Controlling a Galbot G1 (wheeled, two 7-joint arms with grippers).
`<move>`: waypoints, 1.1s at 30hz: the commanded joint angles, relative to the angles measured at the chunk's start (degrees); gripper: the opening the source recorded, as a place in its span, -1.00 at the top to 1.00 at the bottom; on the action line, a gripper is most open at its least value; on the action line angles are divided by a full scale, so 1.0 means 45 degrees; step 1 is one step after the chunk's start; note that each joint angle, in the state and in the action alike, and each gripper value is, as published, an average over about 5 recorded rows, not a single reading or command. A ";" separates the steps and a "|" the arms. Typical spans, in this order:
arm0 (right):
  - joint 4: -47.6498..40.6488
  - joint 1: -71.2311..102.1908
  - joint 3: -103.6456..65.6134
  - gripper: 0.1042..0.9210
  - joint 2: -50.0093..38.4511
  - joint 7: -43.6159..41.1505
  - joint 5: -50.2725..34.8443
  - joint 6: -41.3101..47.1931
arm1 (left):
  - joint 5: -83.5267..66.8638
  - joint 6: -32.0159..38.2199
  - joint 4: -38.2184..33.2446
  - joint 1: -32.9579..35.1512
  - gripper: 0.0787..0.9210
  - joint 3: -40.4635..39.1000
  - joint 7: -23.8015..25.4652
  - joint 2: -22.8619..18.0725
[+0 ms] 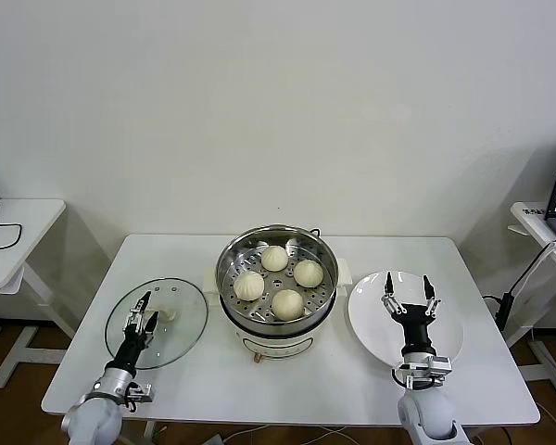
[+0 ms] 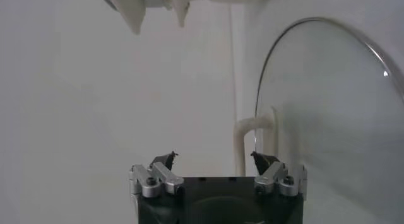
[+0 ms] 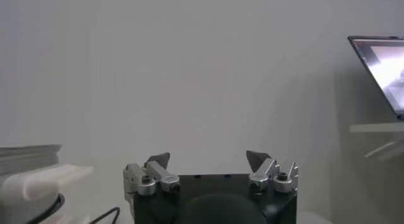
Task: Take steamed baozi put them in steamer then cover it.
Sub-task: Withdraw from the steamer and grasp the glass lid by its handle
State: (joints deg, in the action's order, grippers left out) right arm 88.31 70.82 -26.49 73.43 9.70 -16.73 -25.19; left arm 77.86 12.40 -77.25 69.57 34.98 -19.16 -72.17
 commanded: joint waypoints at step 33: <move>-0.0130 -0.0117 -0.0092 -0.76 0.0121 0.0061 0.0325 -0.0039 | -0.0289 -0.0532 0.0998 -0.0842 0.58 -0.0283 0.0413 -0.0073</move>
State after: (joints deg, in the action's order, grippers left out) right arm 87.83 70.34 -26.85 73.90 9.94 -15.34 -25.30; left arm 77.19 10.20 -72.33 65.73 33.72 -17.41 -72.50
